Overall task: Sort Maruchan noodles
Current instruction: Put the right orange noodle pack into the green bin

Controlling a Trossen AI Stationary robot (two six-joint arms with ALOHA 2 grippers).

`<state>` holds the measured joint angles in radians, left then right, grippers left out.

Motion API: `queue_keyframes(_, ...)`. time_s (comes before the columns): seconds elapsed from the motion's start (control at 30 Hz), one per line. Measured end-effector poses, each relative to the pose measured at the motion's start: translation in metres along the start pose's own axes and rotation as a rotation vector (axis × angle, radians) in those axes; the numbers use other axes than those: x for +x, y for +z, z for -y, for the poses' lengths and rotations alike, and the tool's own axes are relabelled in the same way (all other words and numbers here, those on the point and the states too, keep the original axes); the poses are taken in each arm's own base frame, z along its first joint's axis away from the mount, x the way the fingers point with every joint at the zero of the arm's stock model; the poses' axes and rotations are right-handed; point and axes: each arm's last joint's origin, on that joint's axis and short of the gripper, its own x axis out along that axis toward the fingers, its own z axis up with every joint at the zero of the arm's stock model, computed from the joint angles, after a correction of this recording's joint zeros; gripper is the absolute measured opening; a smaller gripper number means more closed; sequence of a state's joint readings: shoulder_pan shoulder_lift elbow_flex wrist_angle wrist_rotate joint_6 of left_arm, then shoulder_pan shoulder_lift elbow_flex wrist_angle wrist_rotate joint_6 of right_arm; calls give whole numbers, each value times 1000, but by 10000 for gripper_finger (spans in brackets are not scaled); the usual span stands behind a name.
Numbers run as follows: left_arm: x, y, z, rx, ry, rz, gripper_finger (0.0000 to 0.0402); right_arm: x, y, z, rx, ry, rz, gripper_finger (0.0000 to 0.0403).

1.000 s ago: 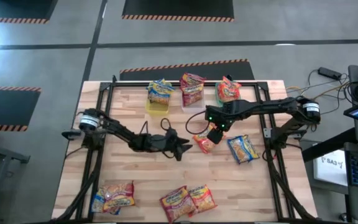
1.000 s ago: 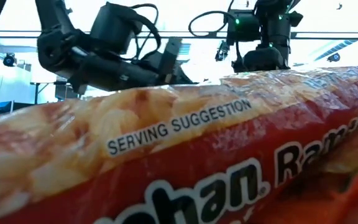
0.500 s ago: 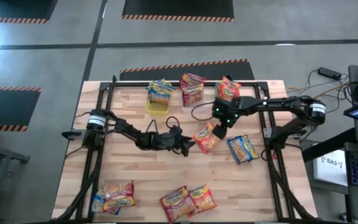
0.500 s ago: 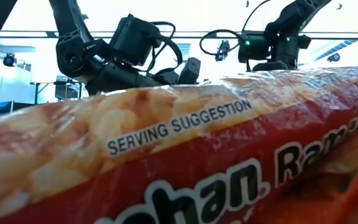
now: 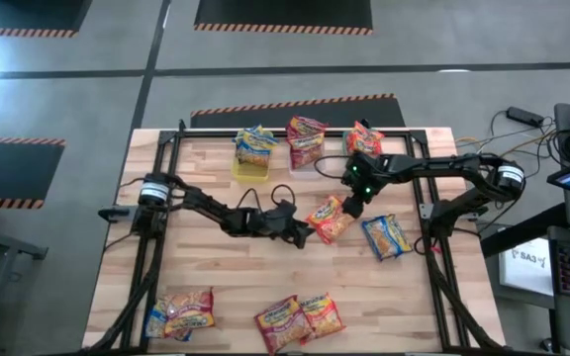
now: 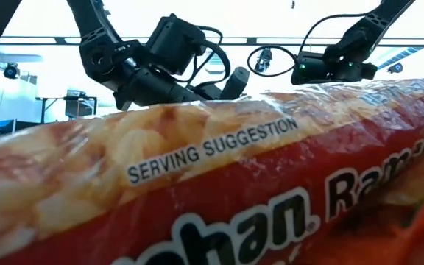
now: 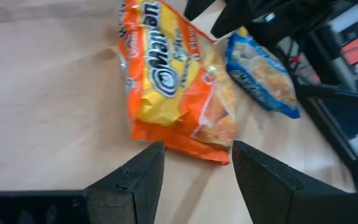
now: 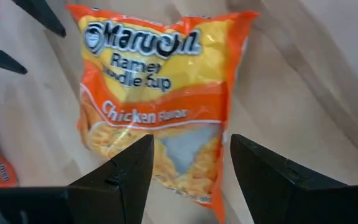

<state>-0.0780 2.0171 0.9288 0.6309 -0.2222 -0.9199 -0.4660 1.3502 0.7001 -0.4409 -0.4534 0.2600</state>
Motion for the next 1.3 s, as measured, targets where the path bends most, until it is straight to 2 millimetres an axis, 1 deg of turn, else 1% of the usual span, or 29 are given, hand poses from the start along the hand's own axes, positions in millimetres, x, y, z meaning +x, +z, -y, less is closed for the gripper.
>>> queue_keyframes(0.23,0,-2,-5,-23,42,-33,174,5,-4,3,-34,-1,-5,203)
queue_keyframes(0.3,0,-3,-7,-32,60,-45,174,7,-4,4,-43,22,7,203)
queue_keyframes(0.43,1,1,-10,-52,68,-40,174,10,-1,3,-64,95,31,203)
queue_keyframes(0.77,3,9,-15,-41,81,-22,174,21,0,7,-45,116,8,203)
queue_keyframes(0.9,9,9,-17,-24,83,-27,174,22,-1,6,-30,170,-7,203)
queue_keyframes(1.03,23,8,-20,-17,77,-36,174,22,0,5,-18,182,-9,203)
queue_keyframes(1.13,32,8,-17,-1,62,-22,174,22,0,5,-19,181,-9,203)
queue_keyframes(1.23,35,9,-14,29,42,-26,166,23,-2,5,-17,180,-14,203)
queue_keyframes(1.3,34,9,-14,47,39,-33,153,23,-2,5,-16,180,-16,203)
